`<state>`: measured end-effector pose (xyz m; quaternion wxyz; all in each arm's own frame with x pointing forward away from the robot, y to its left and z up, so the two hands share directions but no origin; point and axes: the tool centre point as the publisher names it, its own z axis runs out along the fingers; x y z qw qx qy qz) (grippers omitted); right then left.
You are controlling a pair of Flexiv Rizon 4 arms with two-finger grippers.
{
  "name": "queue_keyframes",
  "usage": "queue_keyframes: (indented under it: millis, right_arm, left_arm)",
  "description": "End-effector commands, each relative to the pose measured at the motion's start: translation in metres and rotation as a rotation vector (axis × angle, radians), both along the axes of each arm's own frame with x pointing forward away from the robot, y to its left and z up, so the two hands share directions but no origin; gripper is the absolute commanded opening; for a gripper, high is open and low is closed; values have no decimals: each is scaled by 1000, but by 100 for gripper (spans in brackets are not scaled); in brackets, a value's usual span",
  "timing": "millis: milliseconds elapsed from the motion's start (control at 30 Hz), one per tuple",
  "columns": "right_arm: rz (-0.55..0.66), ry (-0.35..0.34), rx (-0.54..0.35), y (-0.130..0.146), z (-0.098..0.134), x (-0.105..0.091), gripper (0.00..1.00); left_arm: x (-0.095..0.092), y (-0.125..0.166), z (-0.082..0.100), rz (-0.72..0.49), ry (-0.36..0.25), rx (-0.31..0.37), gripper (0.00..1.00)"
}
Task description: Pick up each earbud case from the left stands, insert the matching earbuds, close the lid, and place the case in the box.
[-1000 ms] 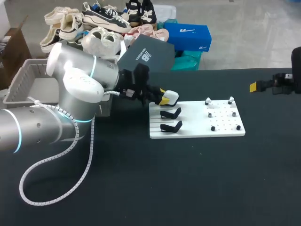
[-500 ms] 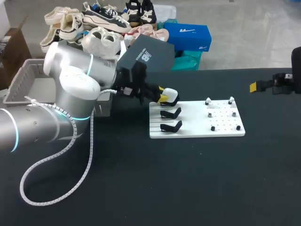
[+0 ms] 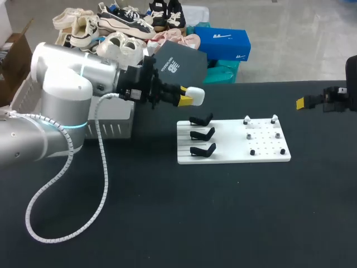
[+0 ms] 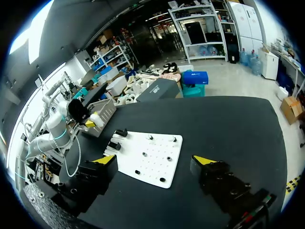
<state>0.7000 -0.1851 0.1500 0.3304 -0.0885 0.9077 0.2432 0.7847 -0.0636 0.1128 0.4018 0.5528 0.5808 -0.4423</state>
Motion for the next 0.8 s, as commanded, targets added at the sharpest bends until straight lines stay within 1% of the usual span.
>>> queue_keyframes:
  millis: [33, 100, 367, 533, 800]
  right_arm:
    - [0, 0, 0, 0, 0, 0, 100]
    - [0, 0, 0, 0, 0, 0, 100]
    - [0, 0, 0, 0, 0, 0, 100]
    - [0, 0, 0, 0, 0, 0, 100]
    - [0, 0, 0, 0, 0, 0, 100]
  left_arm:
    - [-35, 14, 18, 47, -26, -34, 0]
    - [-41, 16, 24, 51, -44, -56, 0]
    - [-62, 18, 38, 89, -60, -119, 0]
    - [-72, 20, 42, 90, -49, -129, 0]
    - [-85, 21, 41, 79, -34, -131, 0]
